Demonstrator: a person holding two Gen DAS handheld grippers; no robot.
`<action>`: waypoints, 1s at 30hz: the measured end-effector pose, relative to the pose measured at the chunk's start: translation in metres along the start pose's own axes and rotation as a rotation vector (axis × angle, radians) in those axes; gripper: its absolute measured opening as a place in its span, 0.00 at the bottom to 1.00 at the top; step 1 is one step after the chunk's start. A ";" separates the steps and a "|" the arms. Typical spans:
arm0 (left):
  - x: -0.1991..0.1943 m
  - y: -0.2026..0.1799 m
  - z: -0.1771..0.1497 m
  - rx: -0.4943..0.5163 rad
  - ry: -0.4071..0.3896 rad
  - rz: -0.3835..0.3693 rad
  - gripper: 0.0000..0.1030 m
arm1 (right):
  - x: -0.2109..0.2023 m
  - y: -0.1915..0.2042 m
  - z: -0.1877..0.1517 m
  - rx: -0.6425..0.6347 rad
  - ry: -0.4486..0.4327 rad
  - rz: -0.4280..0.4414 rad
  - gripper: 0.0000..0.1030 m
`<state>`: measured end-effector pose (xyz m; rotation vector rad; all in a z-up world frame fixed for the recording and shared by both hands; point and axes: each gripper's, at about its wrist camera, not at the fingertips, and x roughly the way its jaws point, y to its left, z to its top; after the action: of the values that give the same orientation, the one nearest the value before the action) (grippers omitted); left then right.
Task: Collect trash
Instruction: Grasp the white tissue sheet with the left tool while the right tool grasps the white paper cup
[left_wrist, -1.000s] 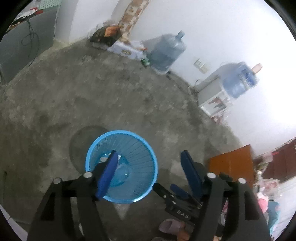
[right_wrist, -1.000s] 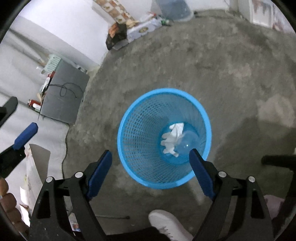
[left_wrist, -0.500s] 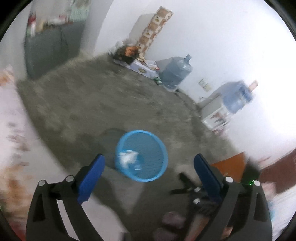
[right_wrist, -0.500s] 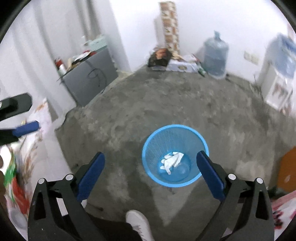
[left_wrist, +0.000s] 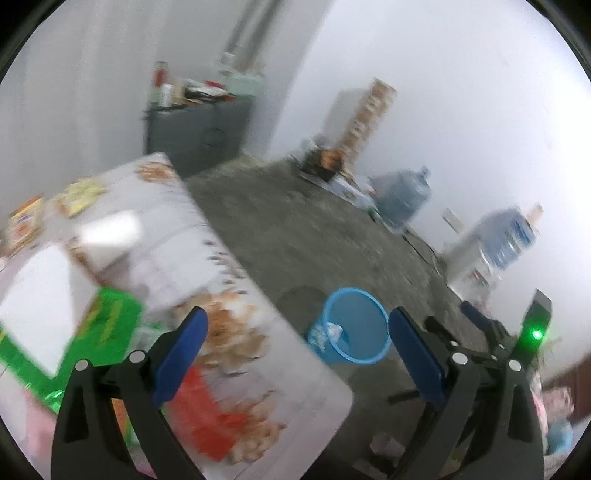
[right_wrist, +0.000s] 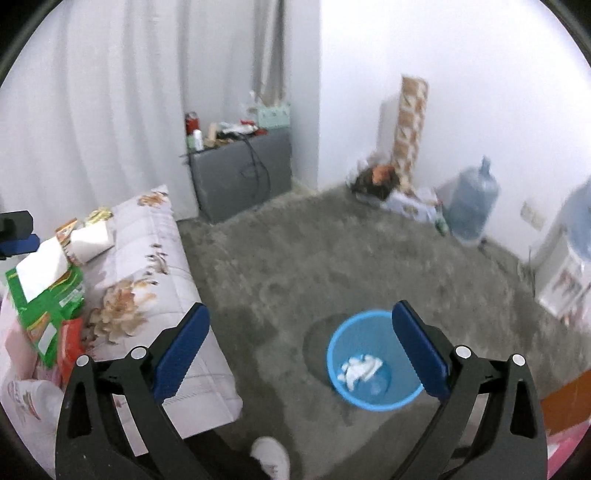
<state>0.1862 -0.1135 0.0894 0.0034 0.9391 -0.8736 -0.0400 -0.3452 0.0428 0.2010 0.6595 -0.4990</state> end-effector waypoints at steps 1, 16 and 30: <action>-0.010 0.007 -0.001 -0.017 -0.021 0.013 0.93 | -0.002 0.002 0.000 -0.022 -0.010 0.022 0.92; -0.153 0.111 -0.029 -0.213 -0.296 0.247 0.93 | -0.026 0.065 0.020 -0.030 -0.021 0.328 0.92; -0.131 0.142 -0.032 0.002 -0.265 0.291 0.90 | 0.030 0.114 0.055 0.101 0.228 0.680 0.79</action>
<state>0.2194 0.0781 0.1121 0.0248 0.6685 -0.5884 0.0671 -0.2758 0.0688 0.5595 0.7391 0.1483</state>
